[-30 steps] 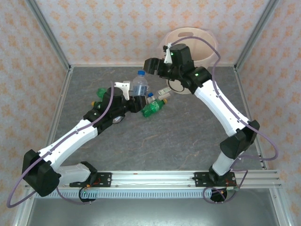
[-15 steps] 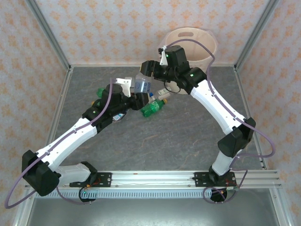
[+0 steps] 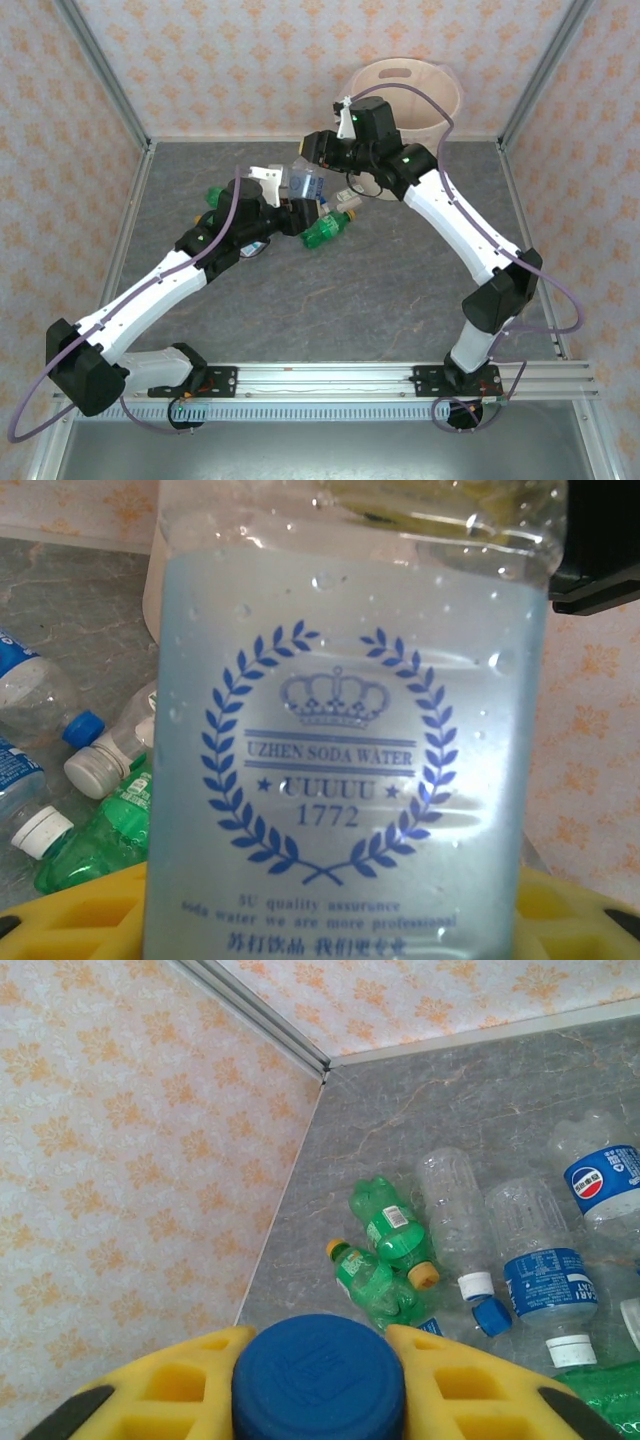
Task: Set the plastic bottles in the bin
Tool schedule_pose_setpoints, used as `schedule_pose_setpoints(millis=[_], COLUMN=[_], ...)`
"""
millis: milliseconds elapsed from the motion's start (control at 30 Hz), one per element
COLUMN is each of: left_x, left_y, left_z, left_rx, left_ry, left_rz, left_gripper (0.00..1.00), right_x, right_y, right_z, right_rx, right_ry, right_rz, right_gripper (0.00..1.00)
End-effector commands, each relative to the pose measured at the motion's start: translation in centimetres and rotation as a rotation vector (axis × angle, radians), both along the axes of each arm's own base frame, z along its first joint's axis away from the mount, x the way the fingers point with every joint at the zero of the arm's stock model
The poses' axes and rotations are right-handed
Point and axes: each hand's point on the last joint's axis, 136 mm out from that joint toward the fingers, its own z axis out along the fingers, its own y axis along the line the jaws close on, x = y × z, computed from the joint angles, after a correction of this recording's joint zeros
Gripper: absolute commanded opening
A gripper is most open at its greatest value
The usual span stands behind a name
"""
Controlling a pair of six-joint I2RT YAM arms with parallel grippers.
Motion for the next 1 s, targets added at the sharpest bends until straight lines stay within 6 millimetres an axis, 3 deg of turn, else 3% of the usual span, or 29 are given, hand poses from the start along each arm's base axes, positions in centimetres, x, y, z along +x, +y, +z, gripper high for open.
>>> schedule_pose_setpoints(millis=[0, 67, 133, 233, 267, 400, 800, 967], left_x=[0.3, 0.3, 0.3, 0.4, 0.4, 0.2, -0.9, -1.2], left_y=[-0.4, -0.2, 0.0, 0.6, 0.9, 1.9, 3.8, 4.4], left_z=[2.6, 2.7, 3.0, 3.5, 3.7, 4.4, 5.3, 5.2], left_rx=[-0.032, -0.033, -0.033, -0.030, -0.030, -0.039, -0.059, -0.056], left_ry=[-0.070, -0.073, -0.080, -0.092, -0.097, -0.114, -0.132, -0.128], left_rz=[0.003, 0.014, 0.021, 0.052, 0.065, 0.108, 0.170, 0.190], left_gripper=[0.58, 0.68, 0.72, 0.97, 0.99, 0.99, 0.99, 0.99], right_x=[0.3, 0.5, 0.8, 1.5, 1.8, 3.9, 10.3, 12.5], right_y=[0.0, -0.3, -0.8, -1.8, -2.5, -6.3, -22.3, -27.0], right_z=[1.1, 1.5, 2.2, 3.5, 3.9, 5.7, 11.2, 13.0], right_rx=[0.006, 0.003, 0.005, 0.016, 0.018, 0.027, 0.119, 0.193], right_ry=[-0.023, -0.036, -0.049, -0.072, -0.077, -0.109, -0.210, -0.273], right_rz=[-0.019, -0.037, -0.057, -0.087, -0.104, -0.202, -0.641, -0.763], right_gripper=[0.30, 0.29, 0.28, 0.28, 0.28, 0.28, 0.26, 0.27])
